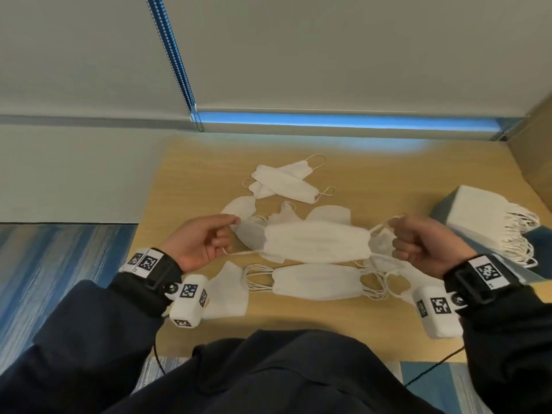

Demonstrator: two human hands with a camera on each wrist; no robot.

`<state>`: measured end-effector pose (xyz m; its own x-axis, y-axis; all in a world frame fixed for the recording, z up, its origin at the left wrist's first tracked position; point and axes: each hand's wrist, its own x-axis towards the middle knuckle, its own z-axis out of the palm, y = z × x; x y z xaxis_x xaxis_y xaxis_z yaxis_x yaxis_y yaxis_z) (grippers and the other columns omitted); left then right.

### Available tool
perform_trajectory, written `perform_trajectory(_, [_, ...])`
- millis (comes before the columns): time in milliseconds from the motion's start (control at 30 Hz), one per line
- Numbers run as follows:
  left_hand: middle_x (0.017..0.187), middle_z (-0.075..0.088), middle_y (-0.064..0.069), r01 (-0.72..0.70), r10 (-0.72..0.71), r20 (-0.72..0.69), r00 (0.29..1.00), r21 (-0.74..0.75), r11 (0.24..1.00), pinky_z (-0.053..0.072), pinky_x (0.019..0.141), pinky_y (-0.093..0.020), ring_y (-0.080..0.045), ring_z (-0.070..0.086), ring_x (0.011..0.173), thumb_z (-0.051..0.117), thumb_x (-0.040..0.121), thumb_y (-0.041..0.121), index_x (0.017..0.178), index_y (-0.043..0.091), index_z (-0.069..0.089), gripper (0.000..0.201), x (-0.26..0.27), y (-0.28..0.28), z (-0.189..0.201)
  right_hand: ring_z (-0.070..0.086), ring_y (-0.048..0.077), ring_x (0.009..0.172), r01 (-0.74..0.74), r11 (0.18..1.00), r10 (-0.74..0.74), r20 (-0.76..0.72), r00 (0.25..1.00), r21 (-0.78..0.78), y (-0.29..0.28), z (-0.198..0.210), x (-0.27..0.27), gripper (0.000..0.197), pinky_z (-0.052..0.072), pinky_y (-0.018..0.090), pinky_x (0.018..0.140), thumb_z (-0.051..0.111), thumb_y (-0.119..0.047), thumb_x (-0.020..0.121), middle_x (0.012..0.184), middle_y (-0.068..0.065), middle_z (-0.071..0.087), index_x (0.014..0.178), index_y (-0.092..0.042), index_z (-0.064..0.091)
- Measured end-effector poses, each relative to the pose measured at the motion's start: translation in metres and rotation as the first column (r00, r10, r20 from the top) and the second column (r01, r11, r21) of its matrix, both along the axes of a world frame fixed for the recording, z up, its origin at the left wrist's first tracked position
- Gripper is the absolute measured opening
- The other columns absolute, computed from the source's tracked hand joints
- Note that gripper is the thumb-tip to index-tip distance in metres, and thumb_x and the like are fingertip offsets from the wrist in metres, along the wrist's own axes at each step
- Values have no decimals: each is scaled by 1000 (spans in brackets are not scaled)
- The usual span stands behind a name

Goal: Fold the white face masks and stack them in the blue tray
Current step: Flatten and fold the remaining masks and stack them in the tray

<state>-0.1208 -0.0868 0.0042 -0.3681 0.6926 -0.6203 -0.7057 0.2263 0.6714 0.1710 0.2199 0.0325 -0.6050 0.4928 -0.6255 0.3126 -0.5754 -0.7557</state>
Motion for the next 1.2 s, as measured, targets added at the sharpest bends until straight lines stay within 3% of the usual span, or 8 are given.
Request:
perform_trajectory(133, [66, 45, -3, 171, -183, -73, 980, -152, 973, 64, 67, -36, -14, 47, 55, 70, 86, 6, 118, -3, 66, 34, 23, -1, -17, 38, 13, 46, -195, 959, 136, 270, 953, 205, -1, -27, 23, 28, 53, 32, 58, 56, 9, 93, 66, 6, 47, 112, -11, 63])
perform_trajectory(400, [76, 66, -5, 322, -426, -221, 877, -386, 864, 60, 90, -46, -21, 69, 72, 69, 94, 10, 123, 8, 63, 29, 49, 2, -40, 51, 21, 48, -209, 910, 53, 401, 915, 357, -25, -73, 32, 22, 43, 24, 45, 68, 5, 88, 59, 11, 56, 110, 3, 68])
perform_trajectory(567, [98, 68, 15, 190, -727, -652, 217, -702, 686, 55, 86, -37, -11, 66, 94, 75, 78, 54, 99, 33, 64, 32, 42, 15, -25, 62, 15, 96, -501, 490, 96, 527, 845, 714, -32, -58, 29, 34, 44, 31, 78, 84, -39, 80, 108, -7, 66, 108, -27, 70])
perform_trajectory(667, [112, 60, 16, 342, -693, -720, 29, -644, 684, 53, 87, -38, -10, 60, 101, 79, 71, 62, 105, 40, 54, 48, 54, 36, -23, 52, 17, 125, -701, 169, 350, 623, 700, 693, -47, -46, 12, 67, 38, 28, 98, 82, -47, 79, 139, -2, 56, 138, -28, 56])
perform_trajectory(733, [119, 52, 14, 506, -719, -681, -139, -673, 540, 51, 86, -38, -12, 55, 104, 82, 67, 61, 112, 40, 46, 62, 74, 49, -30, 45, 21, 137, -837, 5, 455, 744, 489, 547, -59, -52, 0, 91, 36, 31, 111, 81, -51, 77, 154, 2, 44, 153, -23, 39])
perform_trajectory(867, [125, 47, 5, 466, -645, -589, -486, -799, 379, 43, 72, -34, -19, 52, 105, 82, 73, 37, 122, 30, 39, 65, 98, 61, -57, 47, 25, 130, -882, -184, 392, 855, 339, 434, -75, -75, -15, 96, 45, 39, 104, 80, -40, 76, 150, 3, 43, 155, -20, 29])
perform_trajectory(1033, [120, 50, 4, 463, -577, -650, -495, -759, 458, 41, 67, -33, -18, 51, 96, 75, 77, 30, 115, 26, 43, 50, 94, 58, -65, 51, 27, 121, -848, -210, 386, 838, 386, 487, -71, -89, -13, 75, 46, 40, 99, 77, -32, 78, 136, 5, 51, 144, -16, 44])
perform_trajectory(1200, [124, 49, 10, 554, -595, -686, -419, -712, 431, 45, 77, -34, -16, 53, 100, 77, 74, 55, 117, 32, 43, 60, 84, 57, -65, 47, 21, 128, -839, -42, 484, 746, 458, 542, -65, -92, -5, 97, 41, 35, 107, 83, -47, 71, 144, -2, 46, 153, -24, 36])
